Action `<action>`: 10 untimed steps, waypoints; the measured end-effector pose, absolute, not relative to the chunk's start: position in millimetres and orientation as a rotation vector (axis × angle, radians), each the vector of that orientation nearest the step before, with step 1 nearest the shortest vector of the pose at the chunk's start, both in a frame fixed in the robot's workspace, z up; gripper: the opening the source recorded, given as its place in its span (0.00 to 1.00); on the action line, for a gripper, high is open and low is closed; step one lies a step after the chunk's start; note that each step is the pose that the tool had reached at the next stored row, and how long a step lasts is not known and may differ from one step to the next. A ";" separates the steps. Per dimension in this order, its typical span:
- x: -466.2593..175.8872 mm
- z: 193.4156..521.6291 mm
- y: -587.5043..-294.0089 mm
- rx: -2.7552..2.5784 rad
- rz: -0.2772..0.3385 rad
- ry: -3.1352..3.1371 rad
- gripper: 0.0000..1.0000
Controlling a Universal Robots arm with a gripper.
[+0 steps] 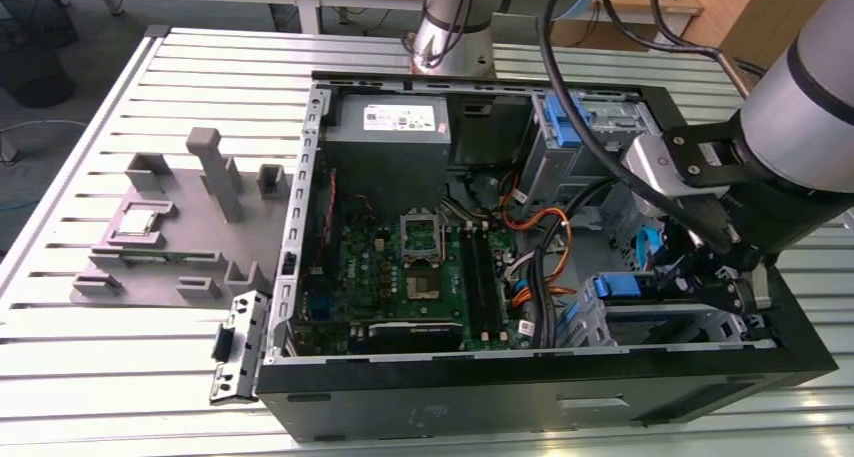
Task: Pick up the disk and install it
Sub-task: 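Insert the first disk wire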
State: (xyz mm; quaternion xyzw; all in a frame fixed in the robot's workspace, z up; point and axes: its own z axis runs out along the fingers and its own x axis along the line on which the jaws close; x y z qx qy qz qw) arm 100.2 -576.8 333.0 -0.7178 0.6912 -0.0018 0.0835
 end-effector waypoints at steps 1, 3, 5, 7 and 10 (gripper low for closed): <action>100.2 335.9 -576.8 -2.142 -0.005 2.063 0.29; 100.2 342.4 -576.9 -2.143 -0.005 2.063 0.29; 100.2 348.0 -576.8 -2.143 -0.006 2.063 0.29; 100.2 351.7 -576.8 -2.143 -0.005 2.063 0.29; 100.2 351.9 -576.9 -2.142 -0.005 2.063 0.29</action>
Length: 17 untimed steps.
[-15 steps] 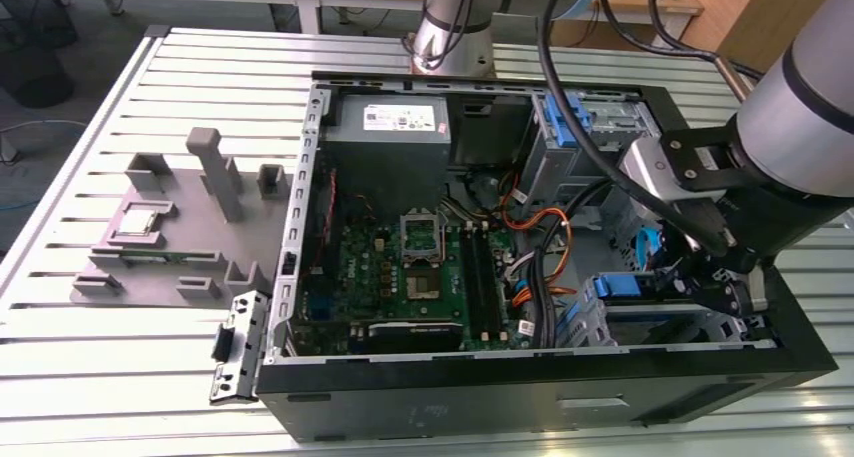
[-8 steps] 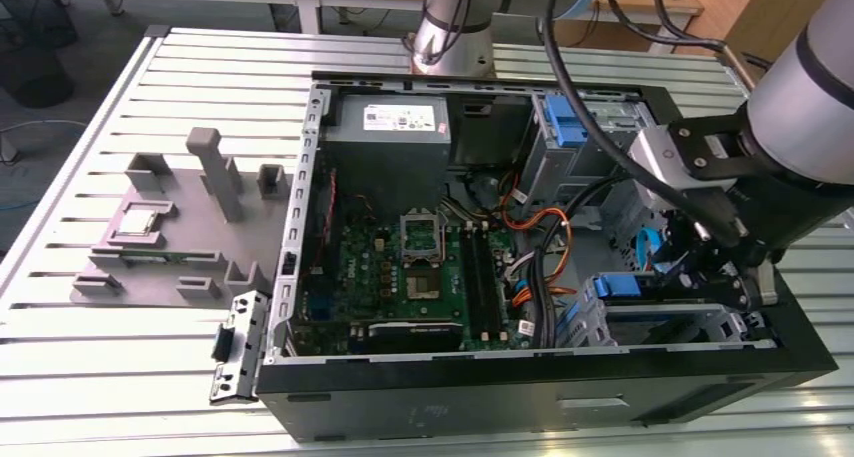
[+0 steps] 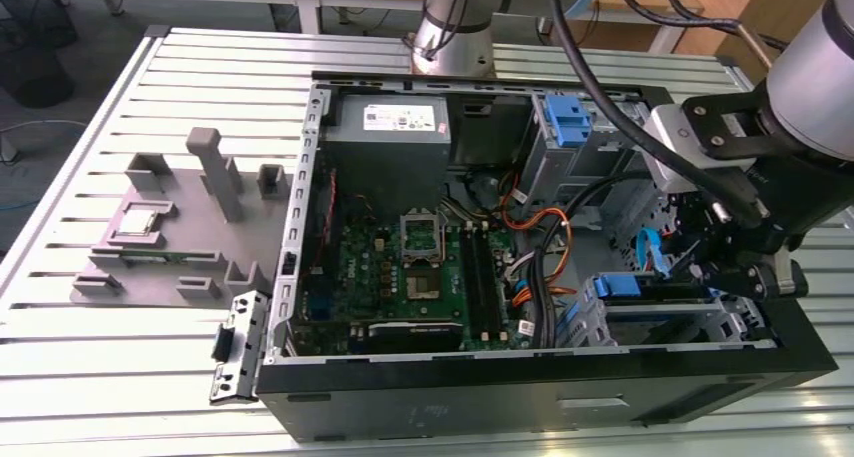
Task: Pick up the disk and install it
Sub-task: 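Insert the first disk wire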
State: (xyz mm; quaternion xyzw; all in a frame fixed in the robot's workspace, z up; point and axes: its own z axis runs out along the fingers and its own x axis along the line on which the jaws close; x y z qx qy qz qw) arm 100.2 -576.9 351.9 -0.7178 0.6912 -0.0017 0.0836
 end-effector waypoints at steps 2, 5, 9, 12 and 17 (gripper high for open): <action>100.2 352.1 -576.9 -2.143 -0.005 2.063 0.29; 100.4 351.7 -576.9 -2.157 0.030 2.081 0.29; 101.1 350.8 -576.9 -2.186 0.107 2.118 0.29; 101.4 350.6 -576.8 -2.201 0.147 2.137 0.29; 102.8 350.5 -576.9 -2.201 0.149 2.138 0.29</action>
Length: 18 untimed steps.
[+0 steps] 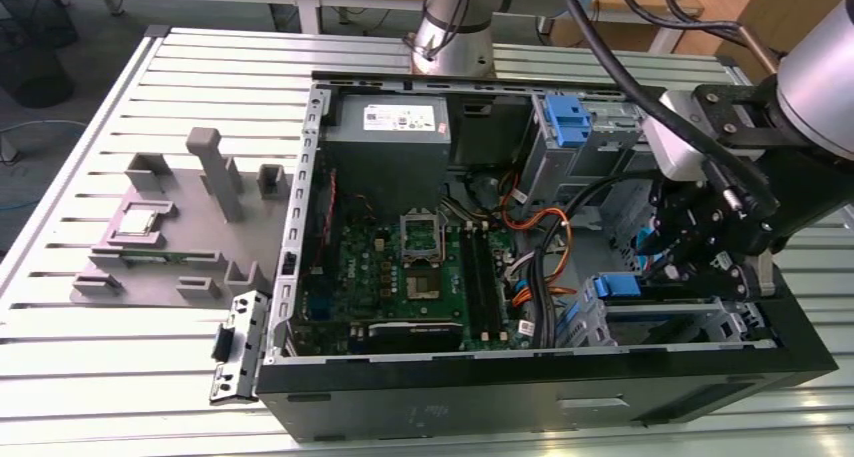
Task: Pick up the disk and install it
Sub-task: 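Insert the first disk wire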
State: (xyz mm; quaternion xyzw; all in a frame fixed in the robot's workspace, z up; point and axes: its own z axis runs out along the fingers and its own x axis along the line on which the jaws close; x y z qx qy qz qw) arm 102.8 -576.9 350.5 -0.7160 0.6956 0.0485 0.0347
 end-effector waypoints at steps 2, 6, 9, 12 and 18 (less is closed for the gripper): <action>107.6 350.5 -576.7 -2.198 0.149 2.141 0.29; 118.1 350.2 -576.0 -2.191 0.149 2.148 0.29; 124.5 349.8 -575.9 -2.183 0.148 2.155 0.29; 127.6 349.4 -575.8 -2.175 0.148 2.163 0.29; 127.8 349.4 -575.9 -2.143 0.147 2.192 0.29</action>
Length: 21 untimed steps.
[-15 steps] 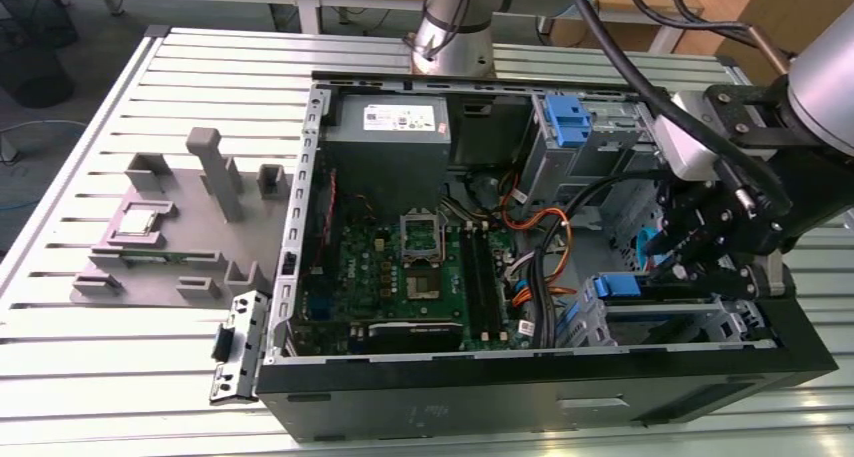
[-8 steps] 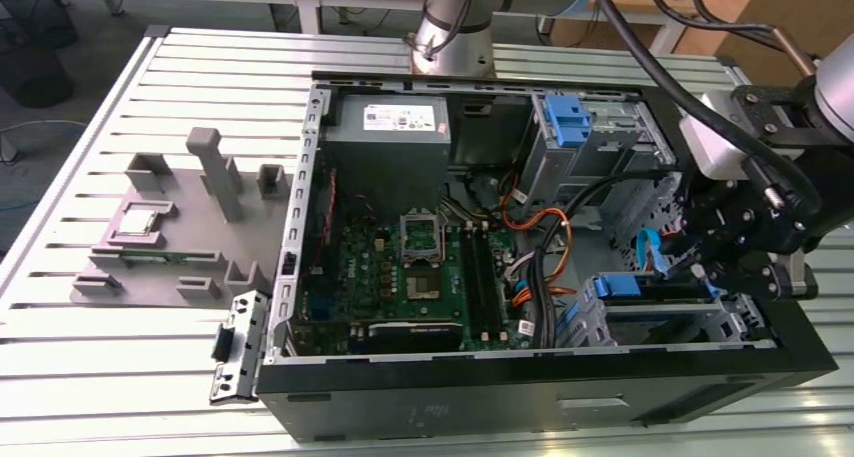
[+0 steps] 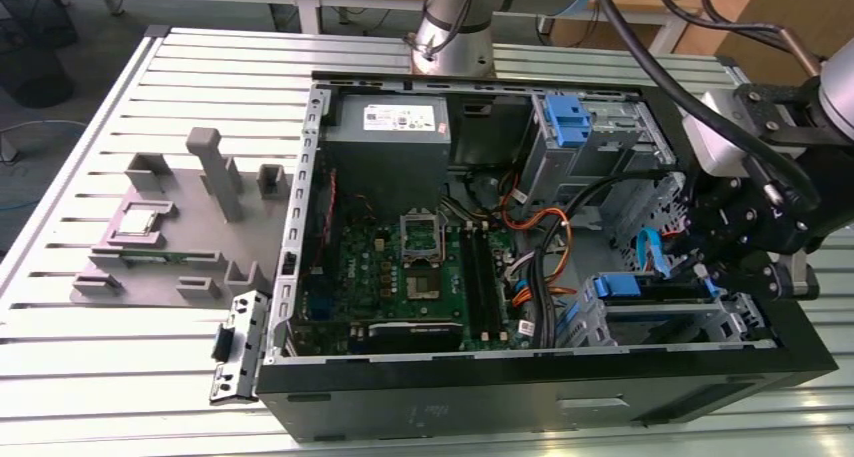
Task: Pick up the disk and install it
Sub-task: 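Insert the first disk wire, then insert the second disk wire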
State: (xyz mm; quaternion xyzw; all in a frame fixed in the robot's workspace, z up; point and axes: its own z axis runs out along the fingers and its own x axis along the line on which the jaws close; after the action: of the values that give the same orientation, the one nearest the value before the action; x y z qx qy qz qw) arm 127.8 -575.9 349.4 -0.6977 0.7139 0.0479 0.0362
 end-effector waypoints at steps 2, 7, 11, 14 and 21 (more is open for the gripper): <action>127.7 349.7 -576.0 -2.135 0.147 2.199 0.29; 127.7 351.7 -575.9 -2.130 0.148 2.203 0.29; 127.7 352.0 -575.9 -2.130 0.147 2.203 0.29; 127.4 352.0 -575.9 -2.130 0.145 2.202 0.29; 127.5 352.0 -575.9 -2.129 0.145 2.201 0.29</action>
State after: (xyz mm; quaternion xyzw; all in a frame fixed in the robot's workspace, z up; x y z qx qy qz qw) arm 127.5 -575.9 352.0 -0.6940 0.7175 0.0471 0.0376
